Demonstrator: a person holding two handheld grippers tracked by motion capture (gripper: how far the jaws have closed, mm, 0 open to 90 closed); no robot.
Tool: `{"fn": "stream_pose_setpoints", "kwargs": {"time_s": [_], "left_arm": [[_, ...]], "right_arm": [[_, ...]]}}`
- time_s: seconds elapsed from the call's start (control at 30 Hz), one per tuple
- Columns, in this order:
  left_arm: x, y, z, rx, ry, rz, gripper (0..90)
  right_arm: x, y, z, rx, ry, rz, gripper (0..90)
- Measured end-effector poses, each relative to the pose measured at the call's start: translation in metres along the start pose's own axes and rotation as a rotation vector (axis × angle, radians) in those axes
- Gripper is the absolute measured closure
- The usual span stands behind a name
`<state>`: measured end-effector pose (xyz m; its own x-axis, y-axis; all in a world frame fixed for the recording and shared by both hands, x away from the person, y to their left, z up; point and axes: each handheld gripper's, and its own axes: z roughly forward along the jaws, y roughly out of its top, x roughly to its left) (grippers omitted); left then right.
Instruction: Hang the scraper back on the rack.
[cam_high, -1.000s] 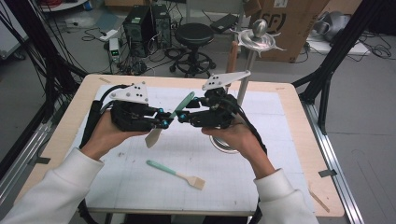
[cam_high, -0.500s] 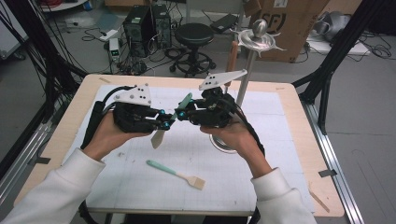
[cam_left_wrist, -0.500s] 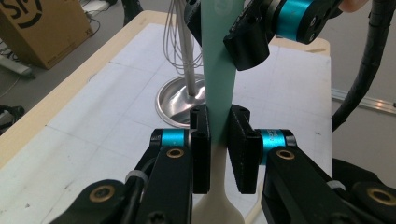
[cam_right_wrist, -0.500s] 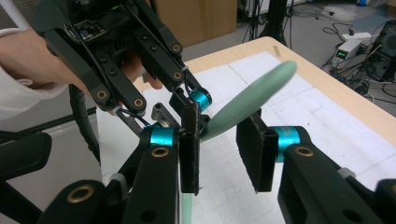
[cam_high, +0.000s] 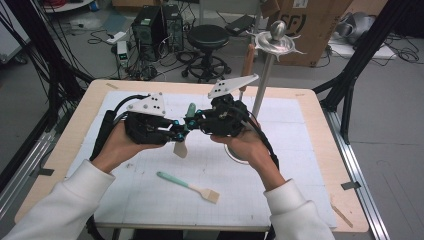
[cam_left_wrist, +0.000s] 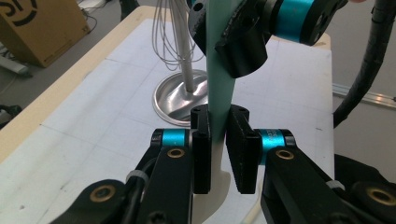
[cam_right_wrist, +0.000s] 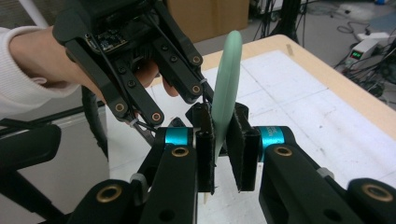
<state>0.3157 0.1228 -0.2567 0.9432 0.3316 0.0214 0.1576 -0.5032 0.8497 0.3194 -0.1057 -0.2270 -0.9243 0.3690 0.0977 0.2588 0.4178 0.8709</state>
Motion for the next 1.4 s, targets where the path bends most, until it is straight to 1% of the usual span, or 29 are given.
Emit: {"fn": "stream_pose_setpoints", "kwargs": {"time_s": [0.03,0.07,0.1,0.17,0.23,0.27,0.33,0.37,0.43,0.47,0.5,0.53,0.57,0.67,0.7,0.73,0.8,0.87,0.93,1.0,1.1,1.27,1.4], "left_arm": [[0.0,-0.001,0.0,0.0,-0.003,-0.004,77.1],[0.001,-0.001,0.0,0.007,-0.006,-0.003,72.1],[0.001,-0.002,0.0,0.009,-0.003,0.001,70.7],[0.002,-0.004,-0.001,0.005,-0.011,0.006,67.0],[0.002,-0.006,-0.001,-0.007,-0.009,0.005,62.6],[0.004,-0.008,-0.002,-0.002,-0.009,0.019,60.7],[0.006,-0.011,-0.003,-0.001,-0.015,0.022,53.8],[0.007,-0.013,-0.003,0.001,-0.023,0.026,50.8],[0.009,-0.018,-0.004,0.012,-0.03,0.044,44.7],[0.01,-0.02,-0.005,0.014,-0.03,0.044,40.0],[0.011,-0.022,-0.005,0.013,-0.026,0.04,36.1],[0.012,-0.024,-0.006,0.01,-0.027,0.033,34.0],[0.014,-0.026,-0.007,0.008,-0.035,0.027,31.4],[0.015,-0.033,-0.01,0.014,-0.024,0.019,22.4],[0.015,-0.035,-0.01,0.017,-0.022,0.024,16.2],[0.015,-0.037,-0.011,0.027,-0.014,0.038,11.5],[0.015,-0.041,-0.013,0.02,-0.016,0.044,8.3],[0.015,-0.043,-0.016,0.016,-0.01,0.044,2.2],[0.017,-0.046,-0.019,-0.006,-0.017,0.035,1.6],[0.018,-0.05,-0.023,-0.007,-0.009,0.03,1.6],[0.021,-0.057,-0.028,-0.017,0.0,0.01,1.6],[0.025,-0.068,-0.036,-0.027,0.02,-0.019,1.6],[0.028,-0.076,-0.042,-0.035,0.04,-0.039,1.6]], "right_arm": [[0.0,0.0,0.0,0.01,0.003,0.009,82.2],[0.0,0.0,0.0,0.009,0.003,-0.008,82.2],[0.0,0.0,-0.001,0.019,-0.001,-0.009,82.2],[-0.001,-0.001,-0.003,0.032,-0.004,-0.016,82.3],[-0.002,-0.002,-0.004,0.038,-0.008,-0.034,82.2],[-0.002,-0.002,-0.005,0.041,-0.009,-0.035,82.2],[-0.004,-0.003,-0.009,0.064,0.023,-0.046,82.2],[-0.005,-0.004,-0.011,0.065,0.04,-0.037,82.2],[-0.006,-0.005,-0.016,0.07,0.051,-0.034,82.2],[-0.007,-0.006,-0.018,0.07,0.052,-0.036,82.2],[-0.007,-0.007,-0.021,0.072,0.052,-0.038,82.2],[-0.007,-0.008,-0.023,0.073,0.052,-0.035,82.2],[-0.008,-0.009,-0.024,0.077,0.055,-0.035,82.2],[-0.009,-0.014,-0.03,0.091,0.057,-0.037,82.2],[-0.009,-0.015,-0.032,0.094,0.057,-0.039,82.2],[-0.01,-0.017,-0.035,0.096,0.053,-0.039,82.2],[-0.011,-0.019,-0.039,0.104,0.048,-0.036,82.2],[-0.012,-0.022,-0.044,0.108,0.042,-0.034,82.2],[-0.013,-0.024,-0.049,0.109,0.04,-0.032,82.2],[-0.014,-0.025,-0.055,0.116,0.034,-0.033,82.2],[-0.015,-0.027,-0.065,0.124,0.021,-0.036,82.2],[-0.014,-0.029,-0.082,0.136,-0.007,-0.019,82.2],[-0.014,-0.031,-0.092,0.135,-0.027,-0.022,82.2]]}}
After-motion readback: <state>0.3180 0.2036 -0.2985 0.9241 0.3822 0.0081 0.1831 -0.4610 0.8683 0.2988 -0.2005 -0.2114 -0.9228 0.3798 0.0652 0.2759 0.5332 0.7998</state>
